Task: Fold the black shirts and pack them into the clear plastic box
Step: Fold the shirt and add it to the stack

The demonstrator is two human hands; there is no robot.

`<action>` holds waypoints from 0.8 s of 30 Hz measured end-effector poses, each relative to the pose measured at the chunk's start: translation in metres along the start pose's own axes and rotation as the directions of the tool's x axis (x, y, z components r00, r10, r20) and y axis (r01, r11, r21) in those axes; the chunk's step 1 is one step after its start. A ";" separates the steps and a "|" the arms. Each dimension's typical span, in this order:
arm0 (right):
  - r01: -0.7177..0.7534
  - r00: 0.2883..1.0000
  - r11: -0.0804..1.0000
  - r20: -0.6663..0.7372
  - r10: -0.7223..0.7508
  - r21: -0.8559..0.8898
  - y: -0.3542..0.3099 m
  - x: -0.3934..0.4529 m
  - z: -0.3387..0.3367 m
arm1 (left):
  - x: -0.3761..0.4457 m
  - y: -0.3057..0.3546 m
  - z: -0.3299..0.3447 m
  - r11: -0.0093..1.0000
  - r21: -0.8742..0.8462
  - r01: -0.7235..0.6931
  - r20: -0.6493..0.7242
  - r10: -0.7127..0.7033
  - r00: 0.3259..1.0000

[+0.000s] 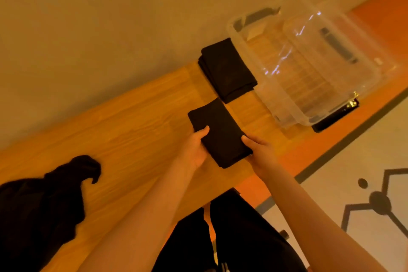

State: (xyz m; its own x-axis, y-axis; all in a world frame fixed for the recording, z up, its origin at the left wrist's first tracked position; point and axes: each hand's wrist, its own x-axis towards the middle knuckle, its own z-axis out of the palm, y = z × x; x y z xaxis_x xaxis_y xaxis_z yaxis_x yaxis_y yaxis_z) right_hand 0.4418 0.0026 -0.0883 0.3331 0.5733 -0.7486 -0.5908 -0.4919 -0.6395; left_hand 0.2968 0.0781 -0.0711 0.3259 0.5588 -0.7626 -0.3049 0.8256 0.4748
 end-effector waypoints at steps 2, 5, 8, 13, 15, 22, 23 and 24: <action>0.063 0.989 0.994 -0.126 -0.074 -0.093 -0.003 0.003 -0.015 | 0.013 -0.009 0.016 0.999 0.034 0.023 -0.054 -0.021 0.998; 0.116 0.955 0.958 -0.234 -0.181 -0.264 -0.008 0.016 -0.034 | 0.034 -0.020 0.042 0.996 0.084 0.017 -0.112 -0.008 0.994; 0.212 0.915 0.881 -0.230 -0.331 -0.424 -0.015 0.024 -0.047 | 0.051 -0.032 0.062 0.991 0.130 -0.022 -0.173 0.045 0.984; 0.432 0.764 0.229 0.219 -0.607 -0.872 -0.016 0.025 -0.064 | 0.072 -0.046 0.085 0.988 0.133 -0.077 -0.254 0.109 0.961; 0.504 0.642 -0.190 0.513 -0.570 -0.843 -0.012 0.026 -0.069 | 0.076 -0.050 0.093 0.975 0.205 -0.082 -0.303 0.142 0.942; 0.504 0.703 -0.422 0.642 -0.307 -0.754 -0.019 0.052 -0.069 | 0.069 -0.054 0.104 0.686 0.724 -0.077 -0.298 0.411 0.862; 0.489 0.732 -0.433 0.626 -0.269 -0.758 -0.021 0.055 -0.069 | 0.064 -0.056 0.102 0.646 0.754 -0.118 -0.252 0.450 0.857; 0.473 0.750 -0.449 0.613 -0.247 -0.758 -0.023 0.059 -0.071 | 0.059 -0.059 0.097 0.594 0.786 -0.172 -0.189 0.495 0.848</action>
State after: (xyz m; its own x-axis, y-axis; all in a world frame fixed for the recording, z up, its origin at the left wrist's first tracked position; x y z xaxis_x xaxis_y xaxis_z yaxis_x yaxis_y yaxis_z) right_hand 0.5272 0.0014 -0.1299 -0.0552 0.9534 -0.2967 0.9799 -0.0054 -0.1996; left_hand 0.4213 0.0698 -0.1015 -0.0437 0.8680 -0.4946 0.4667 0.4555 0.7581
